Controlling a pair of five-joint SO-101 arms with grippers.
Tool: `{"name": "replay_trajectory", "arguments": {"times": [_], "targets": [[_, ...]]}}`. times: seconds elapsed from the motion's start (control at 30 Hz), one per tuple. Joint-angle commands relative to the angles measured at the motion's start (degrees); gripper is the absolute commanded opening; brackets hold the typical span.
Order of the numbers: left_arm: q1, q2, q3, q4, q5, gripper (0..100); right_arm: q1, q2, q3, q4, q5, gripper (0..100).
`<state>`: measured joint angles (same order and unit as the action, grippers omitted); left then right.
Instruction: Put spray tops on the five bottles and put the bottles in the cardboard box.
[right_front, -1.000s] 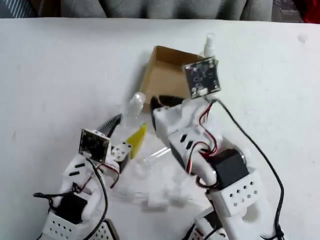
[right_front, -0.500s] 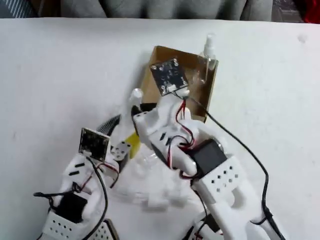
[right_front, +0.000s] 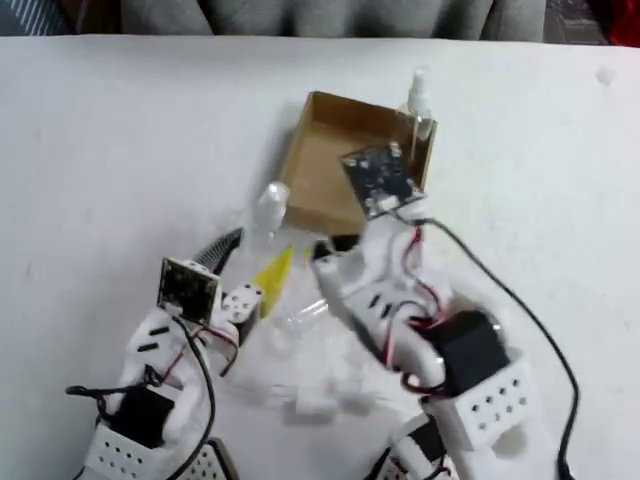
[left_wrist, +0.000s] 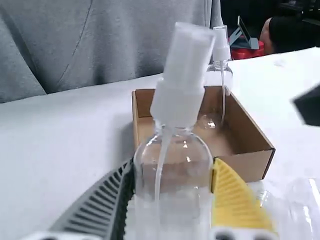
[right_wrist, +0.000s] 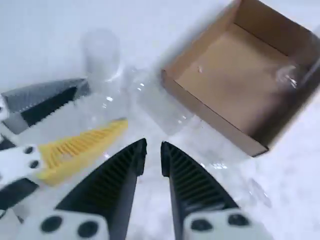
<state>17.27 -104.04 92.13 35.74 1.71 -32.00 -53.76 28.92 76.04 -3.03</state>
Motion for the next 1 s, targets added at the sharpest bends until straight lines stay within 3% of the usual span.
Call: {"name": "replay_trajectory", "arguments": {"times": [0.0, 0.23, 0.47, 0.73, 0.97], "targets": [[-0.6, -0.7, -0.7, -6.7, -0.1, 2, 10.4, -1.4, -1.6, 7.0, 4.7, 1.5], [-5.2, -0.5, -2.0, -17.8, 5.6, 2, 24.3, -1.8, 10.5, 6.2, 11.7, 1.5], [-4.8, 2.9, -9.8, -19.6, 5.8, 2, 34.9, -1.8, 24.8, -2.2, 16.4, 1.5], [-5.2, 30.9, -28.2, -28.0, 5.9, 2, 40.1, -1.8, 36.1, -13.5, 16.4, 1.5], [-4.8, 52.9, -33.6, -47.2, 5.9, 2, 45.0, -1.8, 45.6, -27.1, 16.4, 1.5]]}}
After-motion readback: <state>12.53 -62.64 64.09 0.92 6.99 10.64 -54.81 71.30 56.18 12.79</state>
